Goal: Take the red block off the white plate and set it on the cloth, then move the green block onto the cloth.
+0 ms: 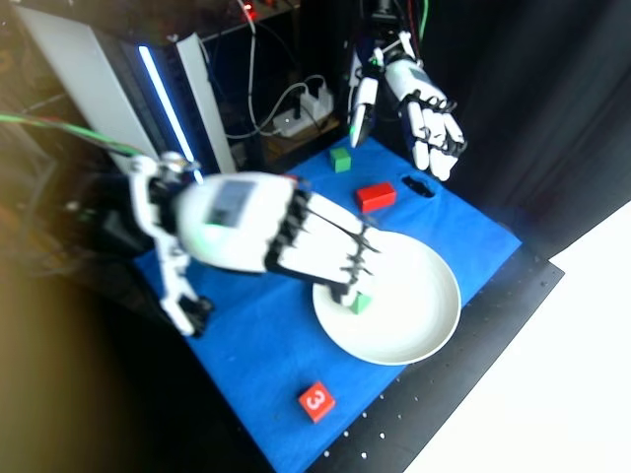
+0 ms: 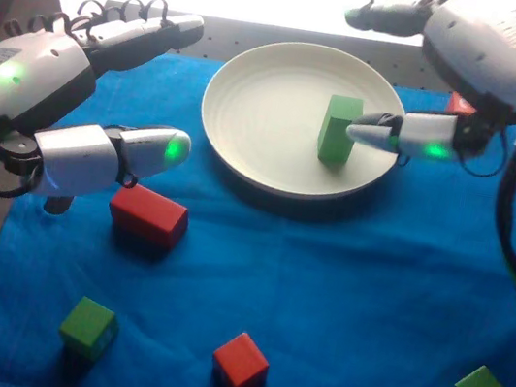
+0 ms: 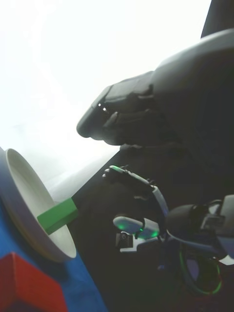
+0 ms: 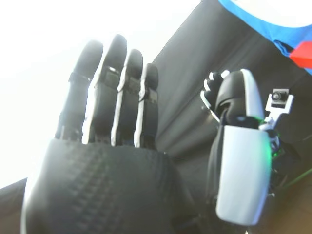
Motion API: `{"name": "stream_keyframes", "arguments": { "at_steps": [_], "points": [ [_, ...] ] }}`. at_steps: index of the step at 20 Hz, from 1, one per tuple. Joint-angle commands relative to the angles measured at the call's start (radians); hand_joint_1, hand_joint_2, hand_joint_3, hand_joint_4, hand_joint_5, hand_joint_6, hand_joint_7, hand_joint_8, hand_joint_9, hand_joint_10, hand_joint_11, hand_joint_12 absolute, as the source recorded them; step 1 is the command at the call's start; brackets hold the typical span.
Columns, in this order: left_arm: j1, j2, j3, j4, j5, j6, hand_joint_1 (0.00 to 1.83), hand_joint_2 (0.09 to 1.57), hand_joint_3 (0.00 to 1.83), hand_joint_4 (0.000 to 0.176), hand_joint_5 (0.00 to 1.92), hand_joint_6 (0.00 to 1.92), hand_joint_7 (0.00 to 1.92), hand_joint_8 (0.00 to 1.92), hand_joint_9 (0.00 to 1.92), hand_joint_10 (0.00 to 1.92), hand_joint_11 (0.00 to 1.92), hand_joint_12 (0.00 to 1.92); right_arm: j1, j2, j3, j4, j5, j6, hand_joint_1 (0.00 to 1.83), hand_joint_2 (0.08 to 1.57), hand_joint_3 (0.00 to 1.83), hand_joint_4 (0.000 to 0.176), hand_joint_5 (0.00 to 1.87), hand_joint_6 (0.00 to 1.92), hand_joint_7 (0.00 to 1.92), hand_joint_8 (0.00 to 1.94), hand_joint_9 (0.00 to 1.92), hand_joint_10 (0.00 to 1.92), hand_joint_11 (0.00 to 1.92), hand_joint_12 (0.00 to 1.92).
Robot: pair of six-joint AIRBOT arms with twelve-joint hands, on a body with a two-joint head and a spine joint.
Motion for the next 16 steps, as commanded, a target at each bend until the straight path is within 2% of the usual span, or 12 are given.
{"name": "stream_keyframes", "arguments": {
  "at_steps": [1, 4, 5, 6, 7, 8, 10, 11, 12, 13, 15, 16],
  "points": [
    [-0.002, -0.007, -0.002, 0.015, -0.127, -0.001, 0.38, 1.18, 0.00, 0.069, 0.21, 0.00, 0.25, 0.00, 0.30, 0.00, 0.00, 1.23, 0.023, -0.010, 0.016, -0.003, -0.071, 0.001, 0.91, 0.93, 0.01, 0.000, 0.59, 0.00, 0.69, 0.00, 0.56, 0.51, 0.21, 1.50],
    [-0.002, -0.010, -0.002, 0.015, -0.126, -0.001, 0.38, 1.17, 0.00, 0.078, 0.23, 0.00, 0.27, 0.00, 0.31, 0.00, 0.00, 1.25, 0.035, -0.058, 0.074, 0.015, -0.003, 0.001, 0.92, 0.95, 0.01, 0.000, 0.57, 0.00, 0.70, 0.00, 0.54, 0.50, 0.19, 1.45],
    [-0.002, -0.010, -0.002, 0.015, -0.127, -0.001, 0.39, 1.17, 0.00, 0.075, 0.23, 0.00, 0.28, 0.00, 0.31, 0.00, 0.00, 1.22, 0.036, -0.067, 0.086, 0.018, 0.009, 0.001, 0.94, 0.94, 0.00, 0.000, 0.62, 0.01, 0.74, 0.01, 0.55, 0.59, 0.26, 1.45],
    [-0.001, -0.010, -0.002, 0.015, -0.126, -0.001, 0.39, 1.17, 0.00, 0.075, 0.23, 0.00, 0.28, 0.00, 0.31, 0.00, 0.00, 1.22, 0.038, -0.078, 0.100, 0.026, 0.026, 0.001, 0.94, 0.94, 0.00, 0.000, 0.62, 0.01, 0.74, 0.01, 0.55, 0.59, 0.26, 1.45],
    [-0.001, -0.012, -0.002, 0.015, -0.126, -0.001, 0.39, 1.17, 0.00, 0.076, 0.23, 0.00, 0.28, 0.00, 0.31, 0.00, 0.00, 1.21, 0.038, -0.095, 0.122, 0.033, 0.051, 0.001, 0.95, 0.94, 0.00, 0.000, 0.65, 0.01, 0.76, 0.02, 0.53, 0.74, 0.29, 1.49],
    [-0.001, -0.013, -0.002, 0.015, -0.126, -0.001, 0.39, 1.18, 0.00, 0.072, 0.24, 0.00, 0.28, 0.00, 0.31, 0.00, 0.00, 1.23, 0.039, -0.103, 0.132, 0.035, 0.063, 0.001, 0.96, 0.93, 0.00, 0.000, 0.67, 0.01, 0.79, 0.03, 0.52, 0.86, 0.32, 1.49],
    [-0.002, -0.013, -0.002, 0.015, -0.128, -0.001, 0.37, 1.19, 0.00, 0.051, 0.24, 0.00, 0.29, 0.00, 0.33, 0.01, 0.01, 1.27, 0.039, -0.122, 0.153, 0.041, 0.094, 0.001, 0.86, 0.92, 0.00, 0.000, 0.65, 0.00, 0.79, 0.03, 0.50, 0.82, 0.27, 1.47],
    [-0.002, -0.012, -0.002, 0.015, -0.128, -0.001, 0.37, 1.19, 0.00, 0.051, 0.24, 0.00, 0.29, 0.00, 0.33, 0.01, 0.01, 1.27, 0.039, -0.130, 0.163, 0.044, 0.107, 0.001, 0.86, 0.92, 0.00, 0.000, 0.65, 0.00, 0.79, 0.03, 0.50, 0.82, 0.27, 1.47],
    [-0.002, -0.013, -0.002, 0.015, -0.127, -0.001, 0.38, 1.19, 0.00, 0.042, 0.24, 0.00, 0.30, 0.01, 0.35, 0.01, 0.01, 1.28, 0.039, -0.139, 0.173, 0.048, 0.118, 0.001, 0.85, 0.93, 0.00, 0.000, 0.65, 0.00, 0.78, 0.02, 0.47, 0.87, 0.25, 1.53],
    [-0.002, -0.014, -0.003, 0.015, -0.127, -0.001, 0.38, 1.19, 0.00, 0.042, 0.24, 0.00, 0.30, 0.01, 0.35, 0.01, 0.01, 1.28, 0.039, -0.146, 0.182, 0.049, 0.130, 0.000, 0.85, 0.93, 0.00, 0.000, 0.65, 0.00, 0.78, 0.02, 0.47, 0.87, 0.25, 1.53],
    [-0.002, -0.014, -0.003, 0.015, -0.129, -0.001, 0.38, 1.19, 0.00, 0.058, 0.23, 0.00, 0.29, 0.00, 0.34, 0.01, 0.02, 1.29, 0.038, -0.154, 0.190, 0.050, 0.142, 0.000, 0.84, 0.93, 0.00, 0.000, 0.64, 0.00, 0.80, 0.03, 0.49, 0.87, 0.25, 1.51],
    [-0.002, -0.014, -0.004, 0.015, -0.130, -0.001, 0.38, 1.19, 0.00, 0.058, 0.23, 0.00, 0.29, 0.00, 0.34, 0.01, 0.02, 1.29, 0.038, -0.158, 0.194, 0.050, 0.149, 0.000, 0.84, 0.93, 0.00, 0.000, 0.64, 0.00, 0.80, 0.03, 0.49, 0.87, 0.25, 1.51]
  ]
}}
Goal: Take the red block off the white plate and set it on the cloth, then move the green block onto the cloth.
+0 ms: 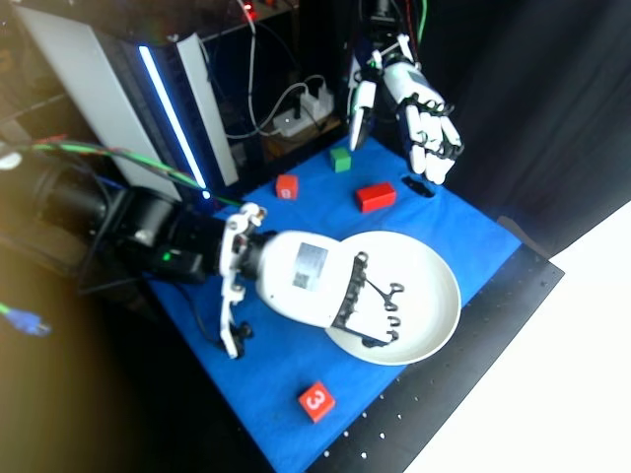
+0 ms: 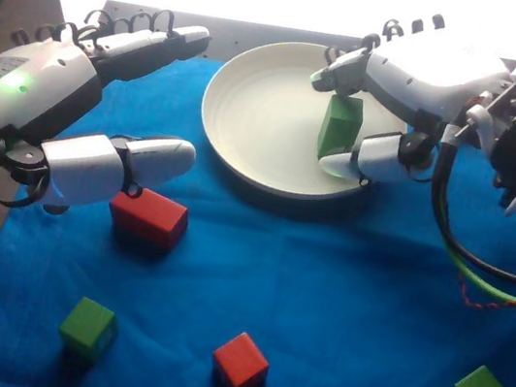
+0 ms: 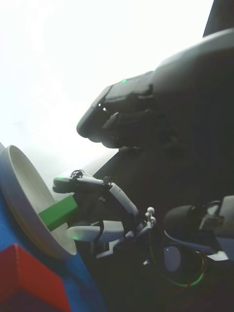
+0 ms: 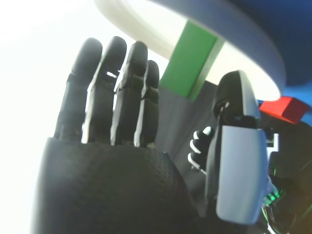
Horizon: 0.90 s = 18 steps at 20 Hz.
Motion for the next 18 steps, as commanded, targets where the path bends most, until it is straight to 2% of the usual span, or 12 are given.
{"name": "stream_keyframes", "arguments": {
  "at_steps": [1, 3, 4, 6, 7, 9, 10, 11, 12, 15, 16, 18],
  "points": [
    [-0.008, -0.002, -0.003, 0.014, -0.127, -0.001, 0.38, 1.20, 0.00, 0.063, 0.22, 0.00, 0.30, 0.00, 0.34, 0.01, 0.00, 1.27, 0.015, -0.001, 0.007, -0.008, -0.104, 0.001, 0.90, 0.97, 0.01, 0.000, 0.69, 0.01, 0.83, 0.03, 0.56, 0.78, 0.31, 1.49],
    [-0.008, -0.002, -0.003, 0.014, -0.128, -0.001, 0.38, 1.22, 0.01, 0.076, 0.22, 0.00, 0.29, 0.00, 0.33, 0.00, 0.00, 1.27, 0.015, -0.002, 0.008, -0.007, -0.103, 0.001, 1.04, 1.05, 0.01, 0.000, 0.84, 0.04, 0.93, 0.06, 0.67, 0.75, 0.39, 1.53],
    [-0.008, -0.001, -0.003, 0.014, -0.128, -0.002, 0.39, 1.23, 0.01, 0.067, 0.22, 0.00, 0.29, 0.00, 0.34, 0.00, 0.00, 1.27, 0.015, -0.002, 0.008, -0.006, -0.103, 0.001, 1.19, 1.13, 0.00, 0.000, 1.00, 0.71, 0.96, 0.84, 0.77, 0.80, 0.51, 1.50],
    [-0.008, -0.002, -0.003, 0.014, -0.128, -0.002, 0.38, 1.24, 0.00, 0.066, 0.23, 0.00, 0.31, 0.00, 0.36, 0.01, 0.05, 1.23, 0.015, -0.002, 0.008, -0.006, -0.103, 0.001, 1.20, 1.16, 0.00, 0.002, 0.90, 1.06, 0.89, 1.20, 0.84, 0.93, 0.58, 1.54],
    [-0.007, -0.002, -0.003, 0.014, -0.127, -0.002, 0.37, 1.23, 0.00, 0.062, 0.23, 0.00, 0.31, 0.00, 0.36, 0.01, 0.07, 1.24, 0.016, -0.002, 0.008, -0.006, -0.103, 0.001, 1.20, 1.18, 0.00, 0.000, 0.87, 1.07, 0.85, 1.33, 0.80, 1.11, 0.60, 1.61],
    [-0.007, -0.003, -0.003, 0.013, -0.127, -0.002, 0.37, 1.24, 0.00, 0.056, 0.24, 0.00, 0.31, 0.00, 0.36, 0.00, 0.07, 1.26, 0.016, -0.002, 0.008, -0.006, -0.103, 0.001, 1.19, 1.20, 0.00, 0.000, 0.85, 1.11, 0.82, 1.36, 0.76, 1.16, 0.57, 1.63],
    [-0.006, -0.003, -0.003, 0.010, -0.127, -0.002, 0.35, 1.24, 0.00, 0.057, 0.23, 0.00, 0.31, 0.00, 0.35, 0.00, 0.05, 1.26, 0.018, -0.002, 0.005, -0.007, -0.106, 0.001, 1.22, 1.20, 0.00, 0.000, 0.83, 1.05, 0.83, 1.45, 0.76, 1.43, 0.63, 1.79],
    [-0.005, -0.003, -0.003, 0.009, -0.127, -0.002, 0.35, 1.24, 0.00, 0.057, 0.23, 0.00, 0.31, 0.00, 0.35, 0.00, 0.05, 1.26, 0.019, -0.002, 0.003, -0.007, -0.110, 0.001, 1.22, 1.20, 0.00, 0.000, 0.83, 1.05, 0.83, 1.45, 0.76, 1.43, 0.63, 1.79],
    [-0.004, -0.003, -0.003, 0.008, -0.128, -0.002, 0.35, 1.25, 0.00, 0.060, 0.23, 0.00, 0.31, 0.00, 0.35, 0.00, 0.05, 1.26, 0.021, -0.001, -0.003, -0.008, -0.119, 0.001, 1.21, 1.23, 0.00, 0.000, 0.79, 1.05, 0.80, 1.56, 0.78, 1.65, 0.71, 1.90],
    [-0.001, -0.002, -0.003, 0.004, -0.130, -0.002, 0.32, 1.23, 0.00, 0.074, 0.24, 0.00, 0.31, 0.00, 0.35, 0.00, 0.03, 1.23, 0.031, 0.051, -0.072, -0.037, -0.178, 0.001, 1.24, 1.18, 0.00, 0.000, 0.86, 0.98, 0.89, 1.41, 0.82, 1.48, 0.69, 1.84],
    [0.001, -0.002, -0.003, 0.002, -0.131, -0.002, 0.37, 1.24, 0.00, 0.056, 0.27, 0.01, 0.32, 0.01, 0.36, 0.01, 0.03, 1.24, 0.031, 0.071, -0.095, -0.048, -0.197, 0.001, 1.23, 1.19, 0.00, 0.000, 0.87, 0.98, 0.84, 1.45, 0.74, 1.53, 0.60, 1.90],
    [0.007, 0.001, -0.006, -0.004, -0.136, -0.002, 0.36, 1.23, 0.00, 0.074, 0.26, 0.01, 0.30, 0.00, 0.34, 0.00, 0.01, 1.19, 0.031, 0.099, -0.133, -0.075, -0.225, 0.001, 1.22, 1.21, 0.00, 0.000, 0.88, 0.94, 0.76, 1.57, 0.64, 1.65, 0.54, 1.92]
  ]
}}
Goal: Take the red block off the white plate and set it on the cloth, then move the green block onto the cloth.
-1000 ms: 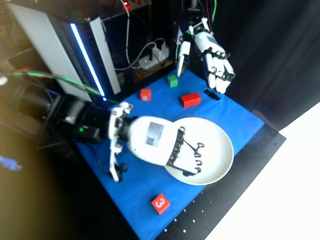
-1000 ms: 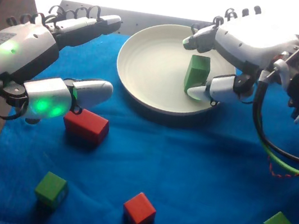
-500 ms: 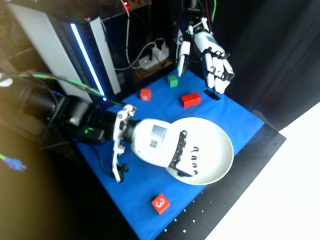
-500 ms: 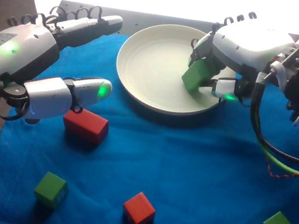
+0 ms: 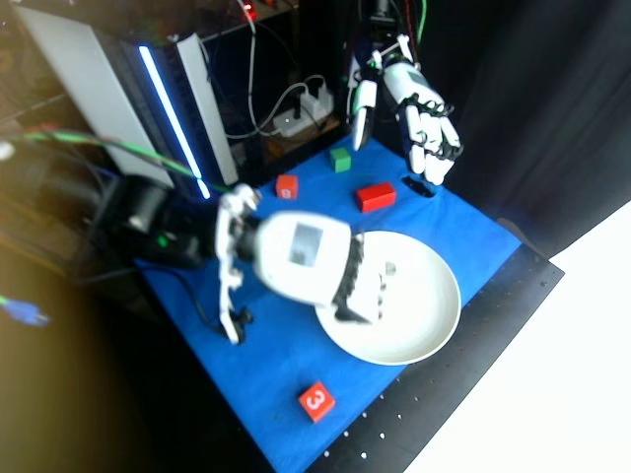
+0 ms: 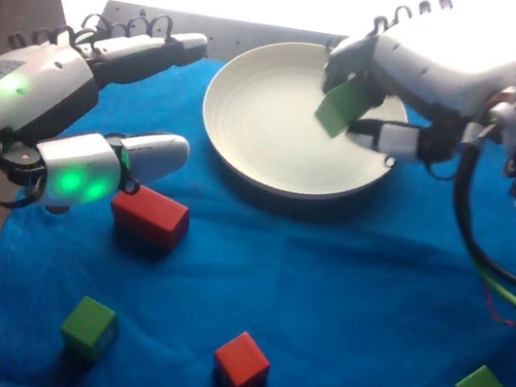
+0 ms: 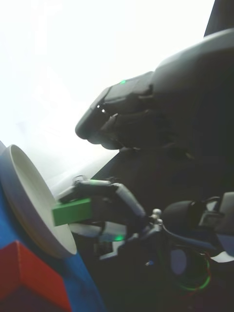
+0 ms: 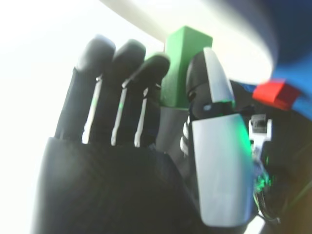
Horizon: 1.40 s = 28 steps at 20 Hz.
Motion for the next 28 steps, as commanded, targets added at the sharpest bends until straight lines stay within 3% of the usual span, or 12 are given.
{"name": "stream_keyframes", "arguments": {
  "at_steps": [1, 2, 3, 6, 7, 8, 9, 10, 16, 24, 26, 28],
  "points": [
    [-0.003, 0.005, -0.007, 0.009, -0.134, -0.002, 0.36, 1.24, 0.00, 0.068, 0.26, 0.00, 0.29, 0.00, 0.33, 0.00, 0.01, 1.22, 0.017, 0.014, -0.023, -0.037, -0.149, 0.001, 1.24, 1.18, 0.00, 0.000, 0.92, 0.92, 0.84, 1.45, 0.67, 1.56, 0.48, 1.91],
    [0.002, 0.008, -0.009, 0.006, -0.138, -0.002, 0.36, 1.23, 0.00, 0.065, 0.26, 0.00, 0.29, 0.00, 0.34, 0.00, 0.02, 1.22, 0.017, 0.031, -0.048, -0.052, -0.170, 0.001, 1.24, 1.17, 0.00, 0.000, 0.92, 0.90, 0.86, 1.43, 0.72, 1.54, 0.50, 1.91],
    [0.009, 0.013, -0.013, 0.000, -0.145, -0.002, 0.39, 1.23, 0.00, 0.083, 0.27, 0.01, 0.30, 0.00, 0.33, 0.00, 0.01, 1.22, 0.017, 0.052, -0.076, -0.069, -0.190, 0.001, 1.25, 1.15, 0.00, 0.000, 0.93, 0.90, 0.93, 1.31, 0.78, 1.42, 0.53, 1.83],
    [0.021, 0.024, -0.020, -0.009, -0.161, -0.002, 0.42, 1.23, 0.00, 0.094, 0.29, 0.01, 0.30, 0.00, 0.32, 0.00, 0.00, 1.27, 0.016, 0.128, -0.154, -0.108, -0.250, 0.001, 1.25, 1.15, 0.00, 0.000, 0.91, 0.87, 0.93, 1.35, 0.82, 1.50, 0.54, 1.88],
    [0.023, 0.028, -0.022, -0.010, -0.166, -0.002, 0.43, 1.23, 0.00, 0.103, 0.30, 0.01, 0.32, 0.01, 0.35, 0.01, 0.03, 1.28, 0.011, 0.148, -0.178, -0.122, -0.269, 0.001, 1.24, 1.19, 0.01, 0.000, 0.86, 0.92, 0.84, 1.53, 0.92, 1.78, 0.86, 1.91],
    [0.026, 0.031, -0.025, -0.012, -0.171, -0.002, 0.43, 1.23, 0.00, 0.099, 0.31, 0.01, 0.32, 0.01, 0.35, 0.01, 0.03, 1.29, 0.004, 0.165, -0.199, -0.125, -0.285, 0.001, 1.17, 1.16, 0.00, 0.000, 0.91, 1.06, 0.98, 1.72, 1.03, 1.89, 1.08, 1.92],
    [0.033, 0.034, -0.028, -0.016, -0.179, -0.002, 0.40, 1.22, 0.00, 0.110, 0.31, 0.01, 0.33, 0.01, 0.35, 0.01, 0.01, 1.30, -0.011, 0.184, -0.223, -0.125, -0.307, 0.001, 1.23, 1.15, 0.00, 0.000, 0.90, 0.97, 0.96, 1.40, 0.90, 1.66, 0.62, 1.92],
    [0.037, 0.035, -0.029, -0.020, -0.183, -0.002, 0.38, 1.23, 0.00, 0.113, 0.30, 0.00, 0.32, 0.00, 0.35, 0.01, 0.00, 1.30, -0.023, 0.194, -0.238, -0.125, -0.322, 0.001, 1.24, 1.14, 0.00, 0.000, 0.95, 0.92, 0.95, 1.29, 0.76, 1.57, 0.46, 1.92],
    [0.044, 0.039, -0.032, -0.025, -0.190, -0.002, 0.38, 1.23, 0.00, 0.088, 0.32, 0.00, 0.32, 0.00, 0.37, 0.01, 0.03, 1.31, -0.124, 0.276, -0.343, -0.125, -0.428, 0.001, 1.23, 1.12, 0.00, 0.000, 1.04, 0.88, 0.94, 1.18, 0.75, 1.52, 0.58, 1.92],
    [0.048, 0.038, -0.033, -0.027, -0.195, -0.002, 0.32, 1.24, 0.00, 0.120, 0.31, 0.00, 0.34, 0.00, 0.38, 0.01, 0.01, 1.34, -0.264, 0.307, -0.422, -0.125, -0.482, 0.020, 1.25, 1.12, 0.00, 0.000, 1.05, 0.81, 1.02, 1.12, 0.77, 1.51, 0.63, 1.85],
    [0.048, 0.038, -0.033, -0.027, -0.195, -0.002, 0.36, 1.23, 0.00, 0.128, 0.32, 0.00, 0.34, 0.00, 0.38, 0.00, 0.00, 1.34, -0.296, 0.301, -0.423, -0.125, -0.482, 0.059, 1.28, 1.14, 0.00, 0.000, 1.15, 0.61, 1.04, 1.12, 0.83, 1.48, 0.72, 1.80],
    [0.048, 0.038, -0.035, -0.027, -0.197, -0.002, 0.33, 1.25, 0.00, 0.101, 0.31, 0.00, 0.35, 0.00, 0.40, 0.01, 0.03, 1.36, -0.315, 0.291, -0.423, -0.124, -0.481, 0.073, 1.29, 1.12, 0.00, 0.000, 1.19, 0.44, 1.00, 1.25, 0.86, 1.50, 0.71, 1.75]
  ]
}}
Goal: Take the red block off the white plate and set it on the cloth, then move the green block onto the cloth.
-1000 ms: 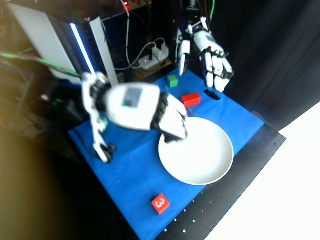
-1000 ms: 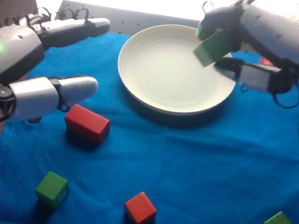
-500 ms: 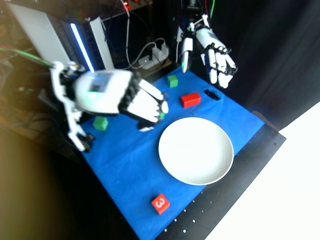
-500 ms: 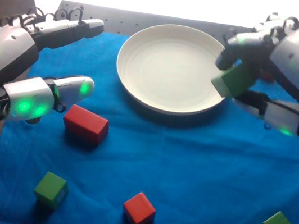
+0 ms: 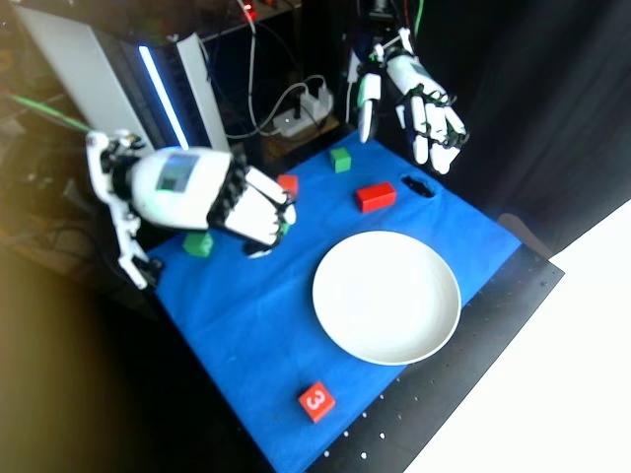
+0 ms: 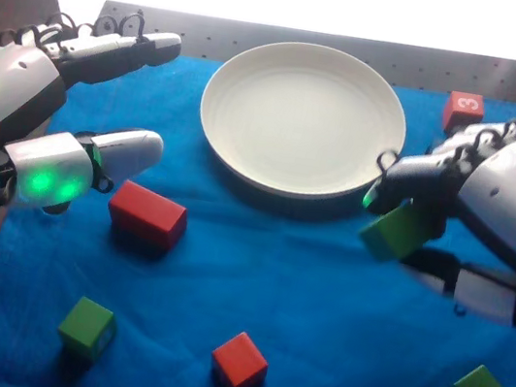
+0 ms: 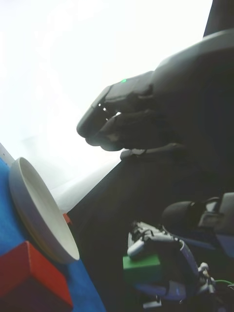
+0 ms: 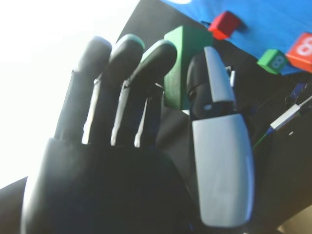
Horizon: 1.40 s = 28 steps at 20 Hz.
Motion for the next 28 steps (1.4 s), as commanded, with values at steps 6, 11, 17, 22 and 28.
{"name": "stream_keyframes", "arguments": {
  "at_steps": [6, 11, 17, 22, 28],
  "points": [
    [-0.004, 0.004, -0.004, 0.015, -0.133, -0.002, 0.32, 1.25, 0.00, 0.094, 0.29, 0.00, 0.34, 0.00, 0.38, 0.01, 0.00, 1.31, -0.013, -0.023, 0.004, -0.005, -0.110, 0.011, 1.19, 1.08, 0.00, 0.000, 1.06, 0.85, 0.92, 1.05, 0.77, 1.31, 0.55, 1.69],
    [-0.004, 0.003, -0.005, 0.012, -0.135, -0.002, 0.33, 1.24, 0.00, 0.082, 0.32, 0.01, 0.38, 0.01, 0.41, 0.02, 0.01, 1.34, -0.019, -0.032, 0.012, 0.016, -0.100, 0.011, 1.13, 0.88, 0.00, 0.000, 0.60, 0.61, 0.61, 0.84, 0.56, 1.10, 0.39, 1.57],
    [0.000, 0.004, -0.007, 0.009, -0.144, -0.002, 0.31, 1.24, 0.00, 0.089, 0.31, 0.00, 0.37, 0.00, 0.39, 0.01, 0.01, 1.31, -0.019, -0.028, 0.011, 0.022, -0.102, 0.011, 1.05, 0.84, 0.00, 0.000, 0.35, 0.89, 0.37, 1.06, 0.34, 1.34, 0.21, 1.78],
    [0.001, 0.006, -0.007, 0.008, -0.154, -0.002, 0.32, 1.24, 0.00, 0.073, 0.31, 0.00, 0.36, 0.00, 0.39, 0.00, 0.03, 1.29, -0.019, -0.015, 0.009, 0.033, -0.156, 0.011, 0.99, 0.88, 0.00, 0.000, 0.30, 1.02, 0.35, 1.22, 0.28, 1.44, 0.11, 1.89],
    [0.000, 0.032, -0.008, 0.008, -0.211, -0.002, 0.43, 1.20, 0.00, 0.044, 0.34, 0.01, 0.39, 0.01, 0.40, 0.01, 0.01, 1.17, -0.019, 0.006, 0.017, 0.071, -0.303, 0.011, 1.06, 0.96, 0.03, 0.000, 0.30, 1.06, 0.34, 1.27, 0.28, 1.43, 0.15, 1.77]
  ]
}}
